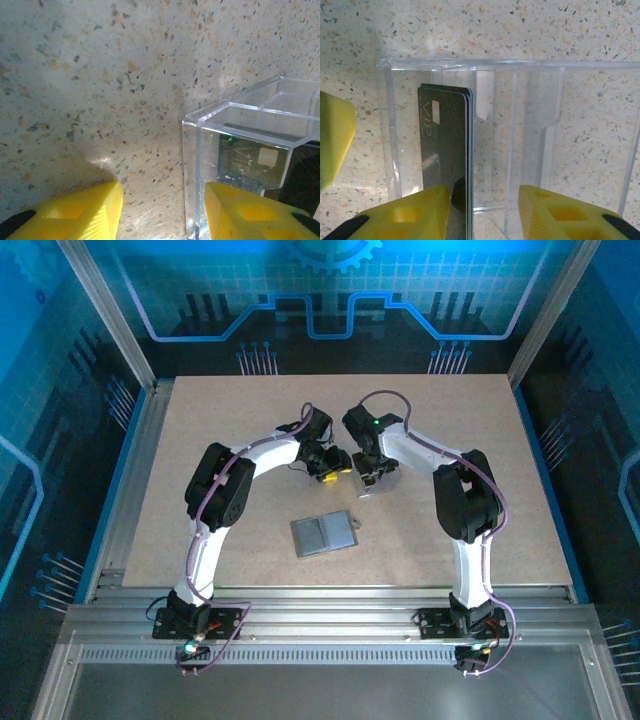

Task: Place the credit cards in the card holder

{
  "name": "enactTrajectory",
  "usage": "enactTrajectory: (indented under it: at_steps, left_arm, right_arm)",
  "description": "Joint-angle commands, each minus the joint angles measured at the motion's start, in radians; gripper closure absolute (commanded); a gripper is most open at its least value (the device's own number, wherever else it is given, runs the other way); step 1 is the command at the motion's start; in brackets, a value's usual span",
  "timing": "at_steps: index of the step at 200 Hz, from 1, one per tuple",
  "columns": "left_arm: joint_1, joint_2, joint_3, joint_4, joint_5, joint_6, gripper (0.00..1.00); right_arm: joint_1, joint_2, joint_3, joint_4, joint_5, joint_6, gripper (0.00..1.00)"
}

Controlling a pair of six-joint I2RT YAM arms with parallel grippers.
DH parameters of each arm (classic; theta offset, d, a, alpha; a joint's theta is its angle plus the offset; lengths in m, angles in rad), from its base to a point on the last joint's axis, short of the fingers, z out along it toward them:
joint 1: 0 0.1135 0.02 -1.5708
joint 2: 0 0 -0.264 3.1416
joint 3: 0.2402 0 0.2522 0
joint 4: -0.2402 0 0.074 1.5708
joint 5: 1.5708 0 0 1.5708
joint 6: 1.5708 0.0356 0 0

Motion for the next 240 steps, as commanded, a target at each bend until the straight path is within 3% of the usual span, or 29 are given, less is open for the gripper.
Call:
enactTrajectory:
  at_steps: [1,48,83,175,240]
  left_arm:
    - [-0.007,-0.046,-0.018,0.018,0.064,-0.035,0.49]
    - [-0.007,-0.068,-0.031,0.038,0.07,-0.056,0.47]
    - [-0.005,-0.076,-0.04,0.036,0.069,-0.061,0.47]
    - [0.007,-0.1,-0.077,0.048,0.058,-0.078,0.47]
    - [0.011,-0.102,-0.081,0.051,0.062,-0.081,0.47]
  right_arm:
    - [0.004,-0.003,0.006,-0.015,-0.022,-0.011,0.53]
    - [-0.005,0.006,0.004,0.005,-0.08,-0.01,0.5]
    - [0.004,0.029,0.011,-0.017,0.038,-0.009,0.5]
    - [0.03,-0.006,-0.007,-0.017,0.2,-0.015,0.54]
    - [0.03,-0.011,-0.001,-0.028,0.222,-0.026,0.67]
